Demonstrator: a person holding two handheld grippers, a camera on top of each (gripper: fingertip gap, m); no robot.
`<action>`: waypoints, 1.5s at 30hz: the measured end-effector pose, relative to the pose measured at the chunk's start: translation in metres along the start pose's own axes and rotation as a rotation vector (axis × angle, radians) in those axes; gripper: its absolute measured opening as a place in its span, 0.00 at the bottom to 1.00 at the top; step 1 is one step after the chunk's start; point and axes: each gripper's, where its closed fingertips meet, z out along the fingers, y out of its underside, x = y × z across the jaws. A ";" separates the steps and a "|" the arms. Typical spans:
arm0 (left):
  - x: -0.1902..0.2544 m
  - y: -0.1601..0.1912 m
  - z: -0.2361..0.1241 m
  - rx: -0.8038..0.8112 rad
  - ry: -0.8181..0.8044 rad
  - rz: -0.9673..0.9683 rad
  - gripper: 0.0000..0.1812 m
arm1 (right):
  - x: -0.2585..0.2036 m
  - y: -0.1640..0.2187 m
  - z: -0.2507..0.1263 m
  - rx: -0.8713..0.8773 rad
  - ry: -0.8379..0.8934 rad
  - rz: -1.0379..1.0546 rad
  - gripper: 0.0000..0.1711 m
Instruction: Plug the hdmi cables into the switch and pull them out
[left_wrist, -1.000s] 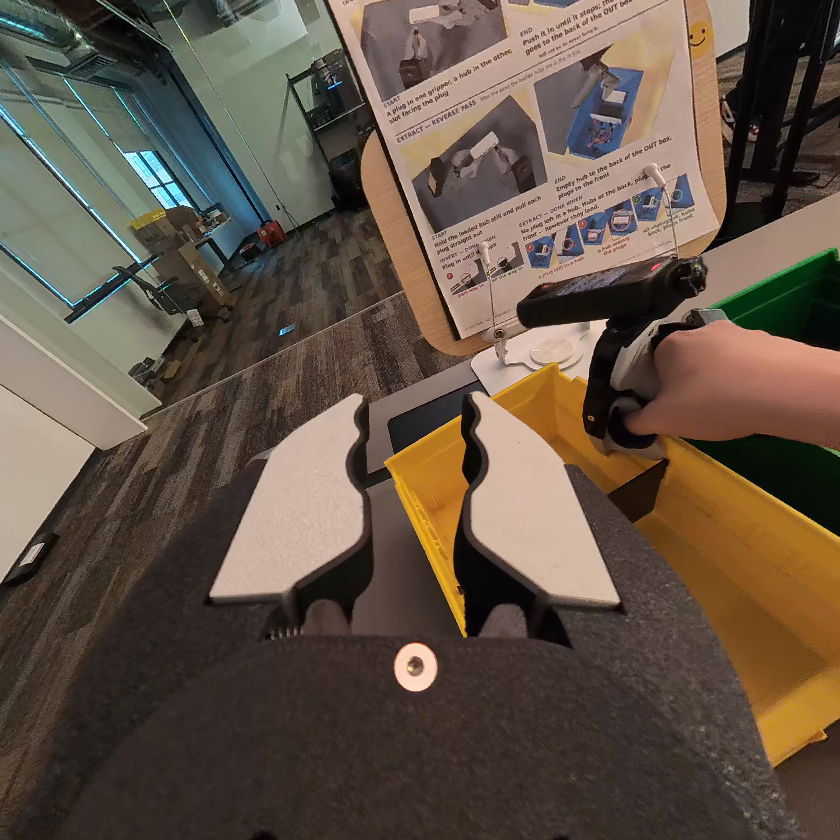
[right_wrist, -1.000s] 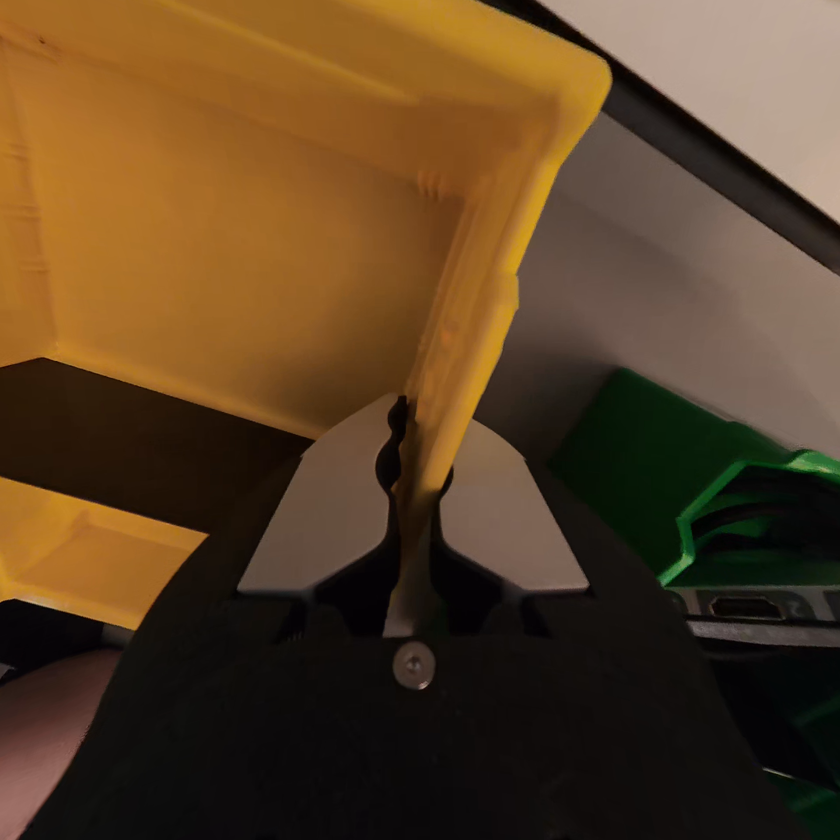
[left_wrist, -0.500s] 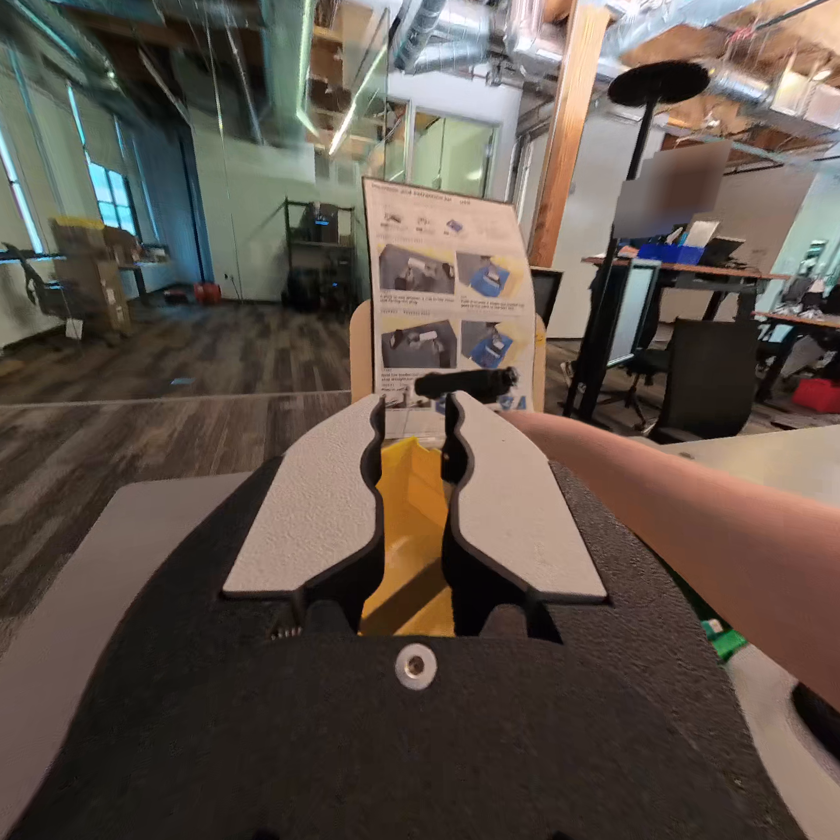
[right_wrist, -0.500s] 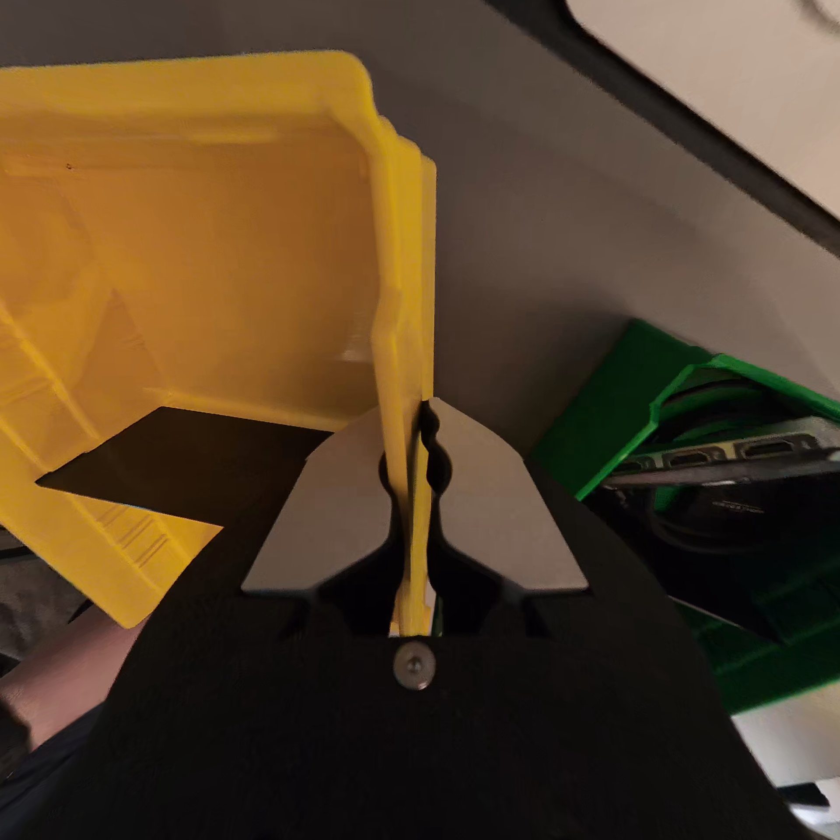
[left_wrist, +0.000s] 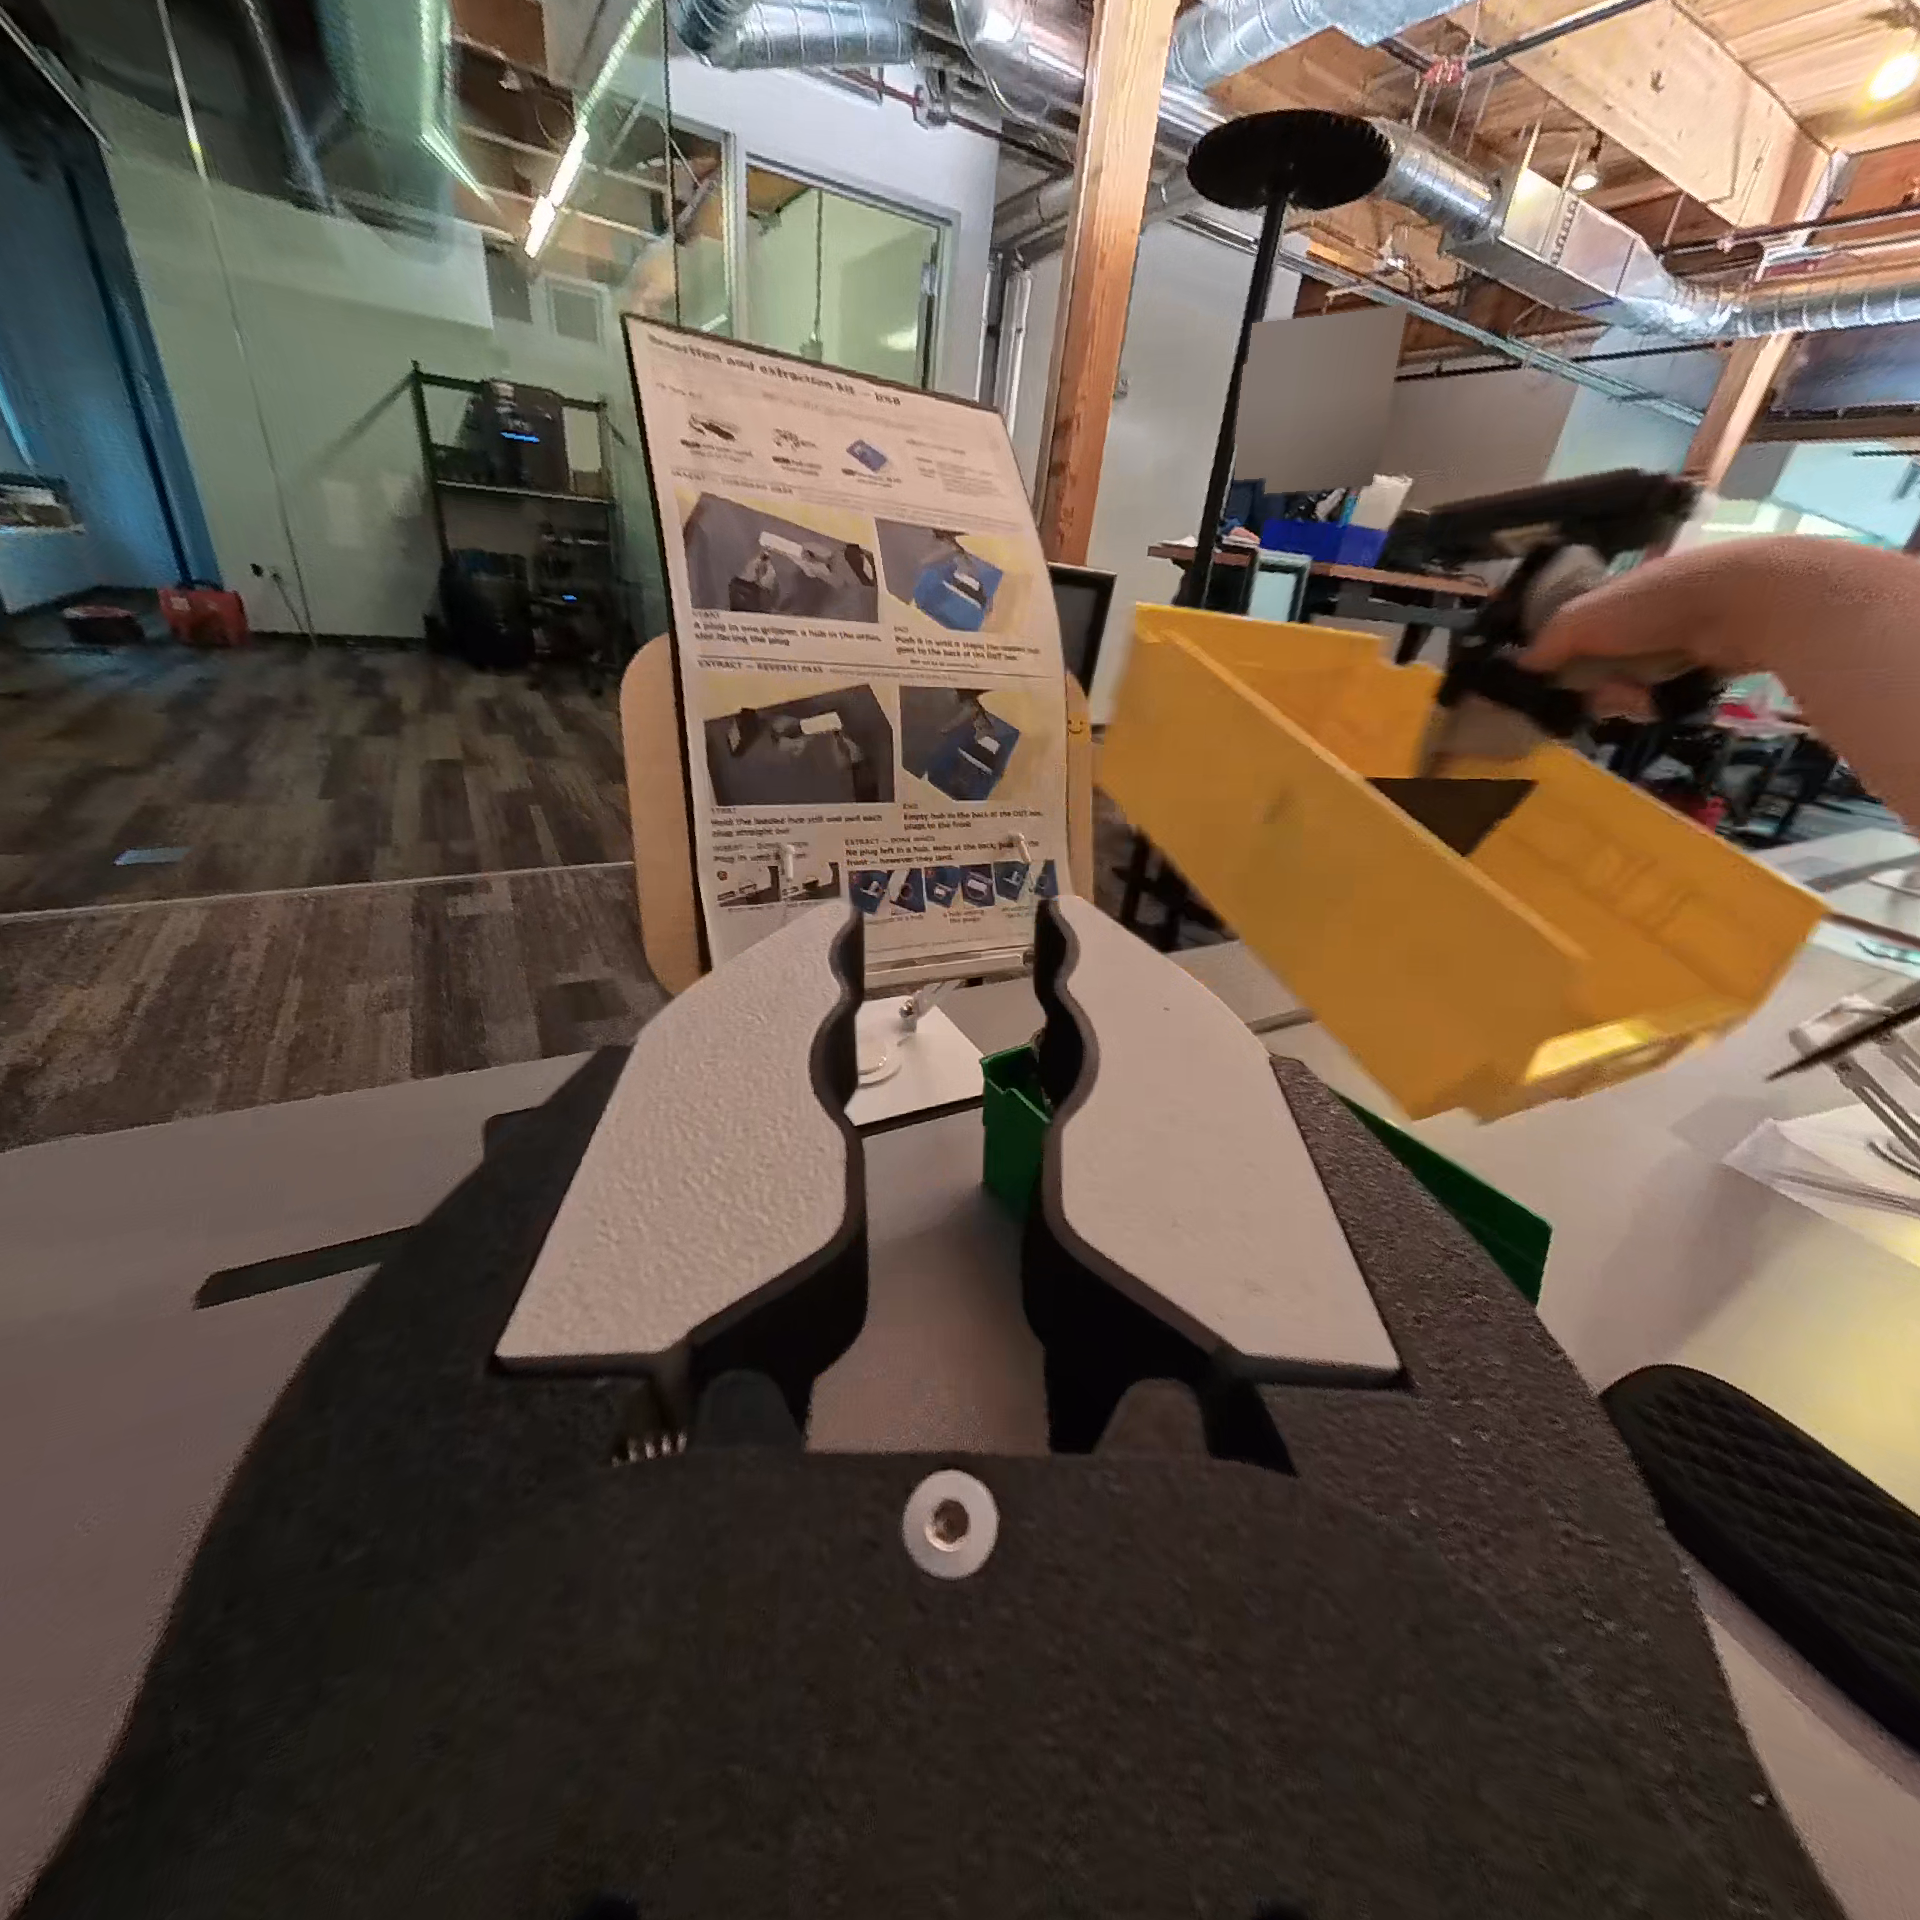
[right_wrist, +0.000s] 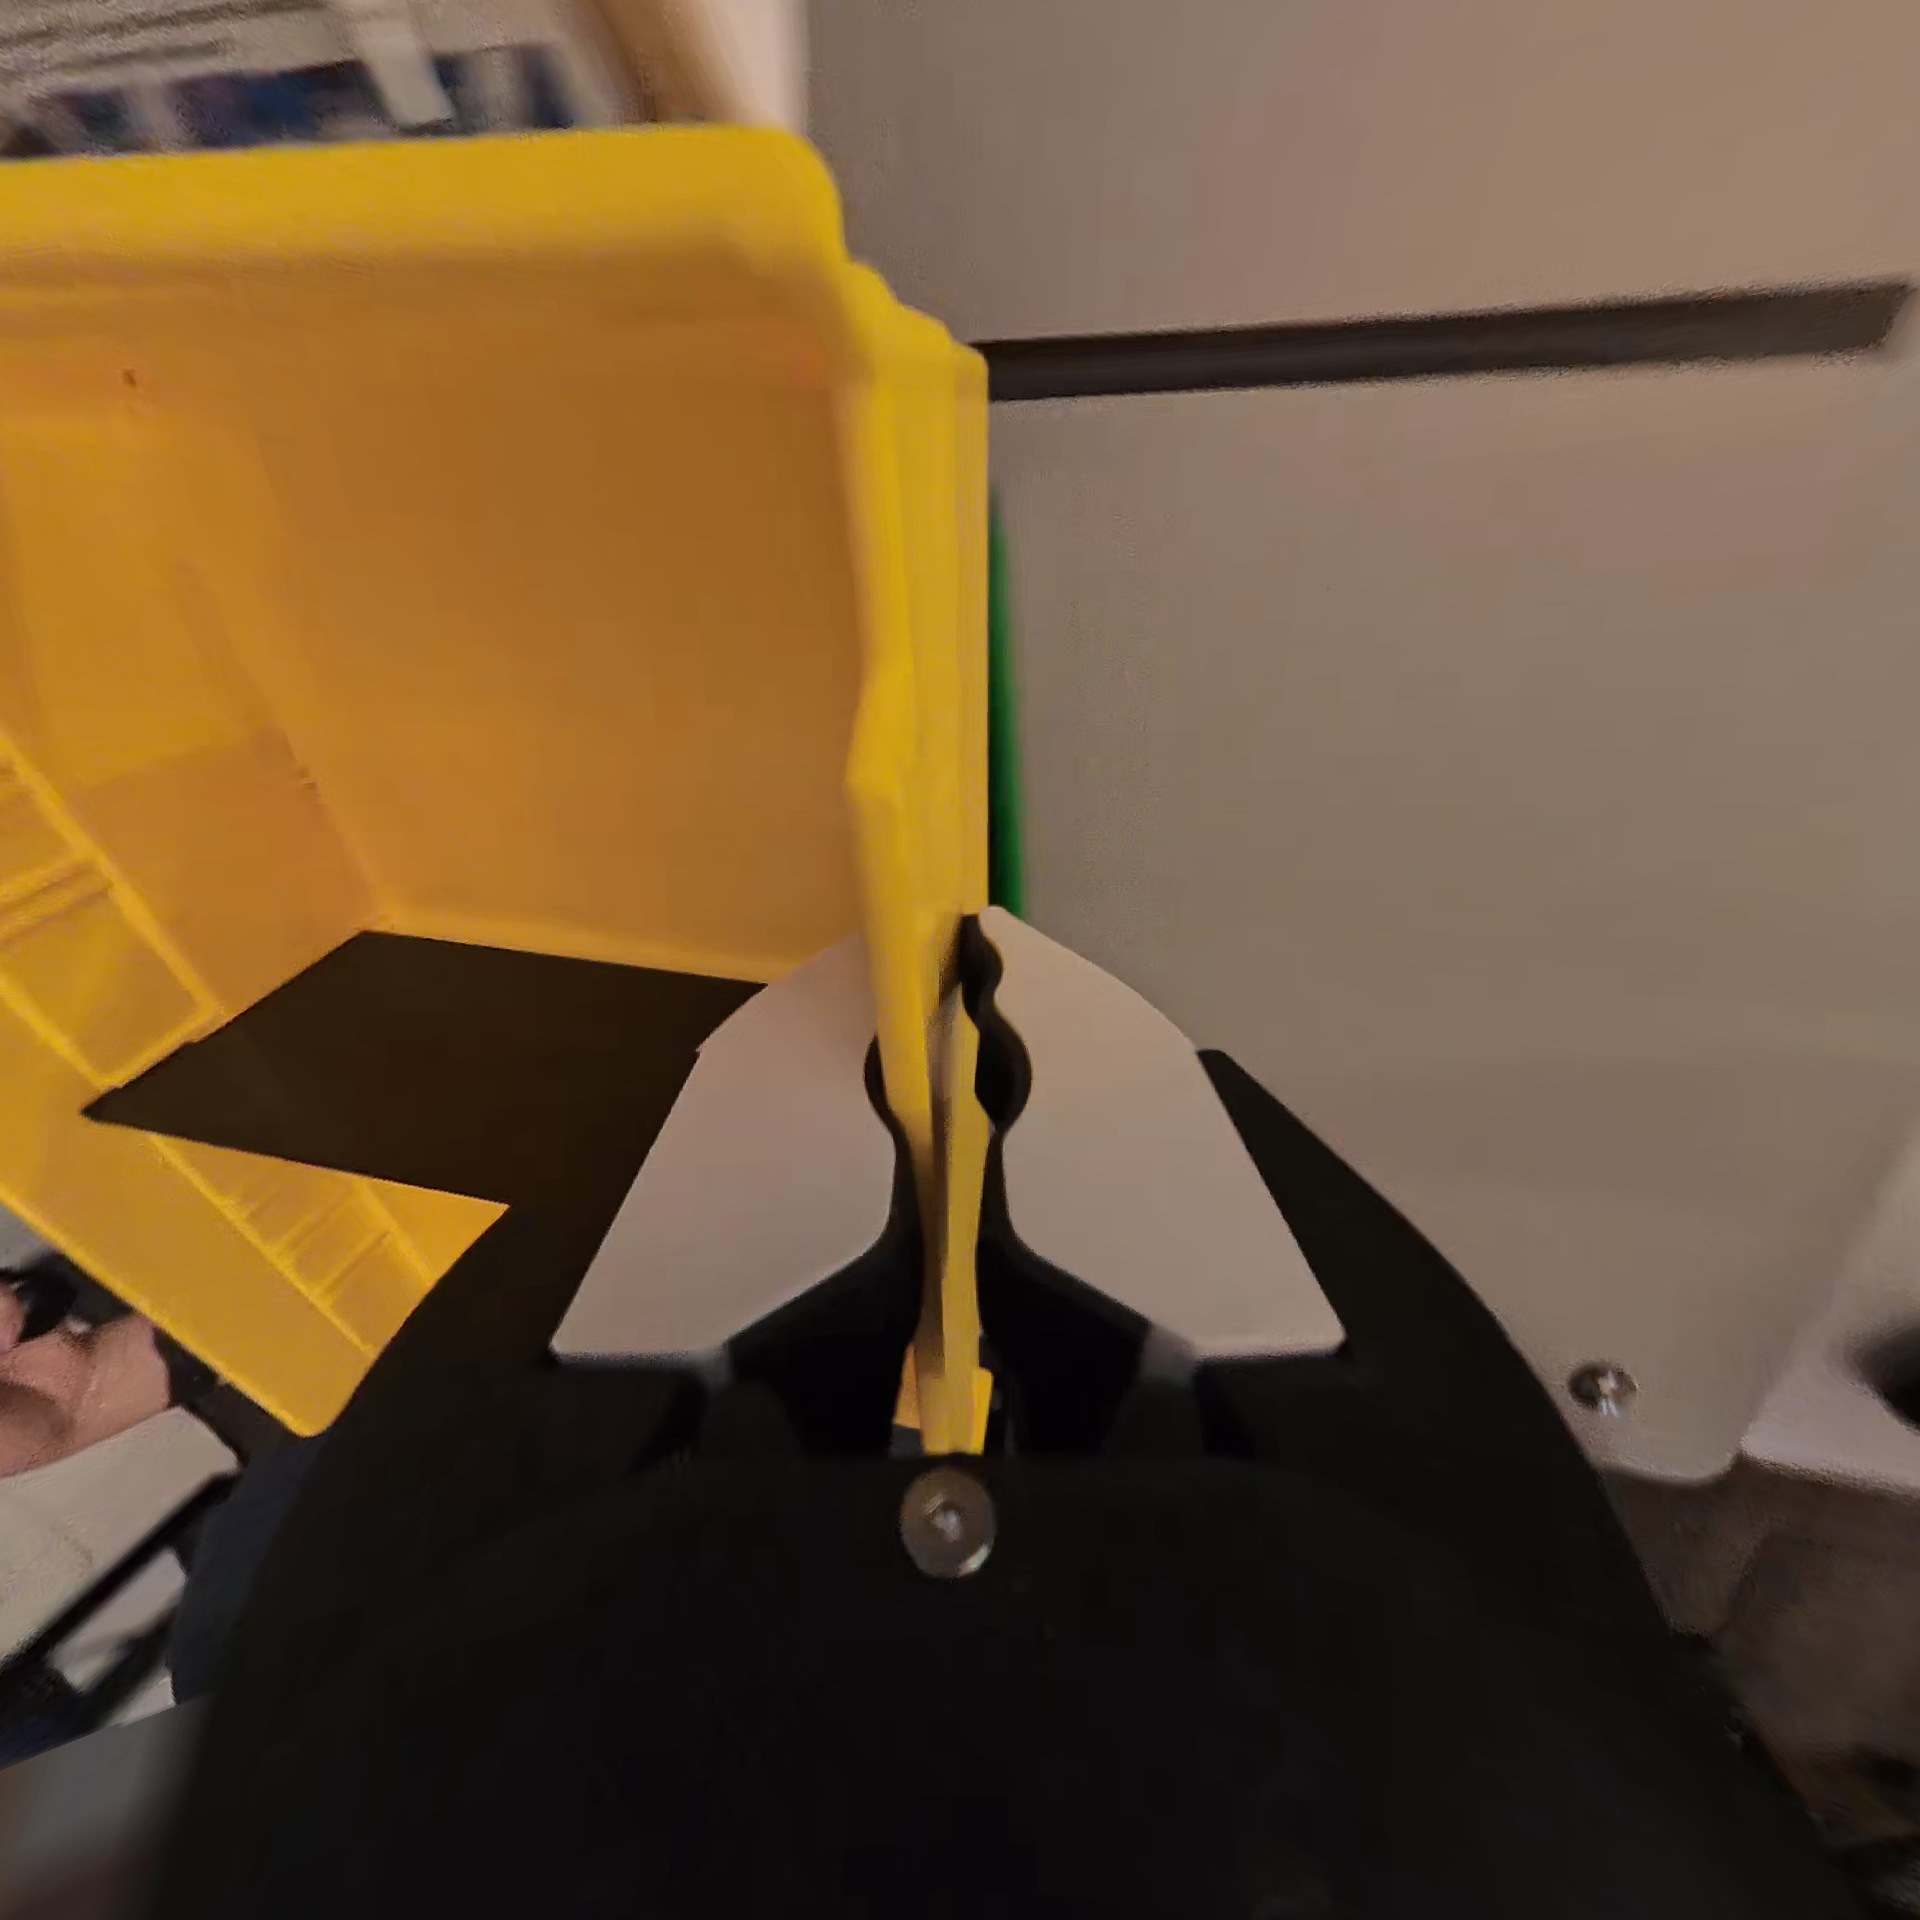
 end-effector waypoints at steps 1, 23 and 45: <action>0.000 0.005 0.008 -0.019 0.021 -0.012 0.17 | 0.037 0.011 -0.009 0.010 0.021 0.065 0.02; 0.112 0.284 0.150 -1.201 0.284 0.055 0.32 | 0.285 0.118 0.170 -0.039 -0.099 0.325 0.08; 0.100 0.312 0.152 -1.601 0.193 0.118 0.10 | 0.266 0.145 0.138 0.167 -0.169 0.176 0.10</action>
